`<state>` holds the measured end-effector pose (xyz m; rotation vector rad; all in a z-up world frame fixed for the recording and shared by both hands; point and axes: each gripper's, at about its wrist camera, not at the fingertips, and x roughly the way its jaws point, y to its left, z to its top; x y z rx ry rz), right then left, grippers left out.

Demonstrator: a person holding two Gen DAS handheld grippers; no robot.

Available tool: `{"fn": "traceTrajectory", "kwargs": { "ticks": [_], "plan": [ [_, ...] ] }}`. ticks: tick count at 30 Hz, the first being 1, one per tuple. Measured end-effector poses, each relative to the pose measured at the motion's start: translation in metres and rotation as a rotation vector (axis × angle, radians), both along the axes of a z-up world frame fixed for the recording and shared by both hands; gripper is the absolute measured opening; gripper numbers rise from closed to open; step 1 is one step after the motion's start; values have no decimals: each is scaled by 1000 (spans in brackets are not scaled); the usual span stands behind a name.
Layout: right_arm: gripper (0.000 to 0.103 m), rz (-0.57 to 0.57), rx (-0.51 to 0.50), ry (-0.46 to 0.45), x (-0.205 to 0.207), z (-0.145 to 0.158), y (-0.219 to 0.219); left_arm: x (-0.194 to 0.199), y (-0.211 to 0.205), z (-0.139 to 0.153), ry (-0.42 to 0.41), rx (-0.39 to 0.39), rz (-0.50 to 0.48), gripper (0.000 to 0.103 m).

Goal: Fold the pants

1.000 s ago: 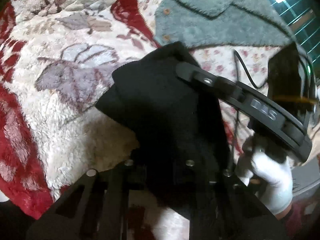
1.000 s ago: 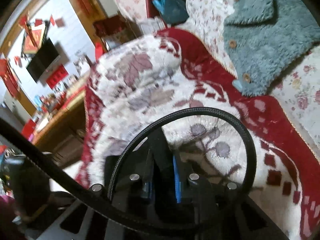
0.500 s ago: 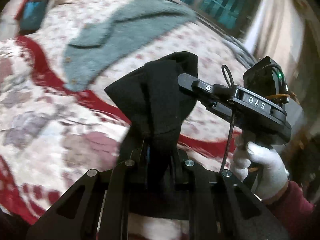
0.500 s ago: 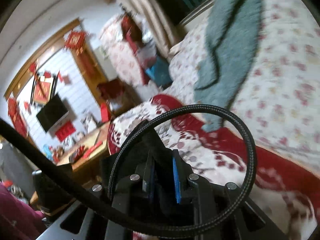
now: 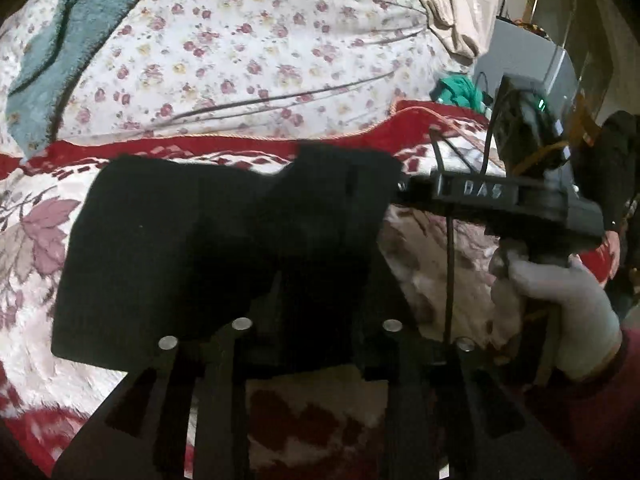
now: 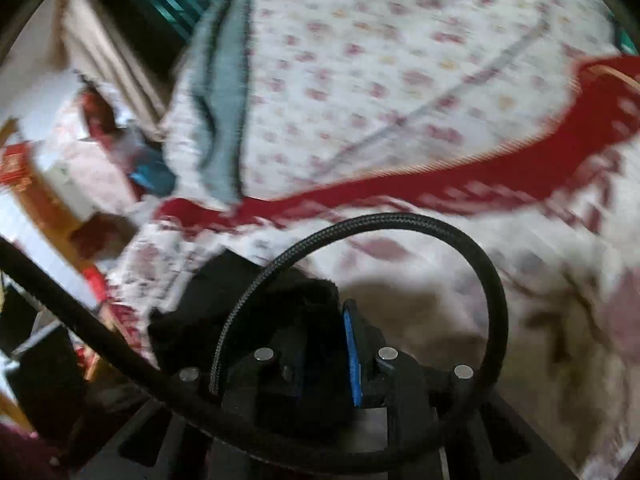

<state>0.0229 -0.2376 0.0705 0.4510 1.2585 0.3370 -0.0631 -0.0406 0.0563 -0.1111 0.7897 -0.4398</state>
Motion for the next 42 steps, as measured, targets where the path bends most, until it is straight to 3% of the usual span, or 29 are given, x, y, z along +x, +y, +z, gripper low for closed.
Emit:
{"fn": "traceTrajectory", "kwargs": {
  "ticks": [2, 4, 8, 10, 12, 15, 23, 31, 37, 40, 42],
  "plan": [
    [20, -32, -42, -6, -7, 5, -13, -5, 6, 8, 6, -37, -14, 44],
    [21, -65, -94, 0, -7, 13, -22, -7, 18, 13, 41, -101, -27, 56],
    [28, -118, -97, -17, -7, 35, -34, -14, 39, 26, 40, -126, 23, 56],
    [45, -118, -67, -43, -9, 50, -31, -16, 50, 35, 13, -114, 61, 56],
    [52, -84, -45, -55, -12, 61, -19, -19, 57, 39, -10, -89, 90, 56],
    [52, -21, -23, -57, -14, 63, 6, -10, 62, 38, -22, -29, 135, 56],
    [52, 77, -102, -18, -22, 46, 48, 18, 80, 23, 17, 36, 226, 56],
    [53, 126, -161, 32, -31, 28, 52, 36, 90, 8, 44, 76, 274, 56],
    [66, 30, -93, 57, -37, 29, 27, 41, 106, 10, 45, 15, 262, 56],
    [70, -38, -1, 86, -43, 22, 12, 46, 120, 10, 66, -26, 245, 67],
    [76, -66, 69, 109, -47, 14, 5, 52, 130, 6, 99, -73, 234, 68]
  ]
}}
